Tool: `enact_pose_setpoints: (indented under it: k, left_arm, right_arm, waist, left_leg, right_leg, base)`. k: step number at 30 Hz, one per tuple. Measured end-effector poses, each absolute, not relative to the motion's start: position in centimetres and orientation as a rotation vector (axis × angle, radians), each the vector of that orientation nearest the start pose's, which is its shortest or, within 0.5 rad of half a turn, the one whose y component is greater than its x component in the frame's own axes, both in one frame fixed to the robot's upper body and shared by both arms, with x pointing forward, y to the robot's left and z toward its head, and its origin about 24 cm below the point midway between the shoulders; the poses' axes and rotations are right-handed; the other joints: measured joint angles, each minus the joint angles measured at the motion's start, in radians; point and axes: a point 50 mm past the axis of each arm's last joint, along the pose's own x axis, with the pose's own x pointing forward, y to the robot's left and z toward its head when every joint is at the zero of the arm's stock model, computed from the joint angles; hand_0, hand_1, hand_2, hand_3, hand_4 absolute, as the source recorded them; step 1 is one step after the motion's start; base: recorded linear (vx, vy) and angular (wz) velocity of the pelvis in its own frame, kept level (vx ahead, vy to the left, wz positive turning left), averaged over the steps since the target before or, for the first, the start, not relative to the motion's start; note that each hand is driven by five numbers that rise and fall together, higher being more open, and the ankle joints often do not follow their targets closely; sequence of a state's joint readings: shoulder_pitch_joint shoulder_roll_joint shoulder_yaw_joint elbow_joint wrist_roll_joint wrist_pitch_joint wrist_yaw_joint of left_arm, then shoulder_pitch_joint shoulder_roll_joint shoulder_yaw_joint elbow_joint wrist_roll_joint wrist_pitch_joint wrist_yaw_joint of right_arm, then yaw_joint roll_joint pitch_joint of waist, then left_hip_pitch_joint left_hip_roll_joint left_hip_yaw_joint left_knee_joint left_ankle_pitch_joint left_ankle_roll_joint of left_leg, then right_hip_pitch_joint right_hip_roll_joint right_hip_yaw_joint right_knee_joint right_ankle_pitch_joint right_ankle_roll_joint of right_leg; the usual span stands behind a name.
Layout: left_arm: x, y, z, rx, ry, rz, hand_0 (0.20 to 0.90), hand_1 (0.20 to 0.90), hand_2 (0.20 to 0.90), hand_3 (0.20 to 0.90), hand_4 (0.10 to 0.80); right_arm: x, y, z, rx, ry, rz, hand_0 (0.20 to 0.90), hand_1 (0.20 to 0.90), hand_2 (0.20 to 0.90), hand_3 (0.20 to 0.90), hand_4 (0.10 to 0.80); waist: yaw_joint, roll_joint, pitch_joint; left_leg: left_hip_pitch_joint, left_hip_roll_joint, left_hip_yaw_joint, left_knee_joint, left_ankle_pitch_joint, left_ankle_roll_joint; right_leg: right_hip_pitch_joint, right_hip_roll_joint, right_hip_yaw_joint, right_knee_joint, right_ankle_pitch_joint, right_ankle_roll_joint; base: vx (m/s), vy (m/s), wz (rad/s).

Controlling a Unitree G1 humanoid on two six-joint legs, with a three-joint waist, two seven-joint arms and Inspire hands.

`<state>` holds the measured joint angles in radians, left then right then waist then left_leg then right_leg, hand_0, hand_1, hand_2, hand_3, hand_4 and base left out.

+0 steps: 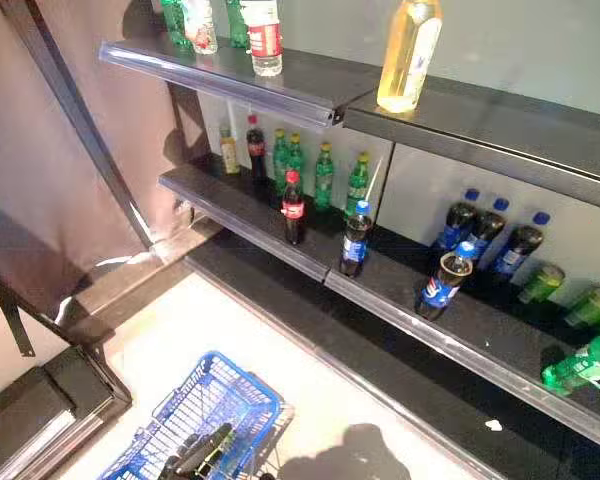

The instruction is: Pick up the drink and place into the basket.

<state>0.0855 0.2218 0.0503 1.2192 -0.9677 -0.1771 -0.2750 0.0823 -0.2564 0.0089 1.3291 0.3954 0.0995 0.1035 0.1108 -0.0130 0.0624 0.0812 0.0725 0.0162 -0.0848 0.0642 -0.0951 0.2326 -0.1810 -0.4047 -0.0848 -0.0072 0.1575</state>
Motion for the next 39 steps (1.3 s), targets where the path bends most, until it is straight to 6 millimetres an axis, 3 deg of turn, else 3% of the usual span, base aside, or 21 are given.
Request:
enact_pose_setpoints:
  k: [21,26,33,39]
  left_arm:
    - [7.2,25.3,-15.4,-0.689,0.823,0.588,0.300,0.300,0.300,0.200,0.100]
    - [7.2,25.3,-15.4,-0.688,0.823,0.587,0.300,0.300,0.300,0.200,0.100]
    - [7.3,25.1,-15.5,-0.691,0.825,0.584,0.300,0.300,0.300,0.200,0.100]
    - [7.7,24.9,-15.3,-0.687,0.805,0.582,0.300,0.300,0.300,0.200,0.100]
  right_arm:
    - [1.9,-24.6,-16.9,0.206,1.442,-0.370,0.900,0.900,0.900,0.900,0.800]
    - [2.1,-24.9,-16.9,0.096,1.429,-0.361,0.900,0.900,0.900,0.900,0.800]
    - [4.2,-24.8,-16.6,-0.116,1.313,-0.258,0.900,0.900,0.900,0.900,0.800]
    - [9.2,-23.3,-15.2,-0.215,1.051,-0.184,0.900,0.900,0.900,0.900,0.800]
  waist:
    - [-0.003,-0.013,-0.006]
    - [-0.002,-0.013,-0.006]
    - [0.000,-0.008,-0.002]
    - [0.000,-0.009,0.013]
  left_leg:
    - [0.003,0.000,0.002,0.000,0.000,0.000]
    - [0.002,0.000,0.002,0.000,0.000,0.000]
    - [0.000,0.000,0.002,0.000,0.000,0.000]
    - [-0.012,0.000,0.000,0.000,0.002,0.000]
  right_leg:
    - [0.003,0.000,0.002,0.000,-0.002,-0.002]
    - [0.002,0.000,0.002,0.000,-0.002,-0.002]
    - [0.000,0.000,0.002,0.000,-0.002,-0.002]
    - [-0.010,0.000,0.001,0.000,-0.001,0.000]
  base:
    - [0.000,0.000,0.00]
    - [0.000,0.000,0.00]
    - [-0.017,0.002,0.00]
    - [-0.006,0.002,0.00]
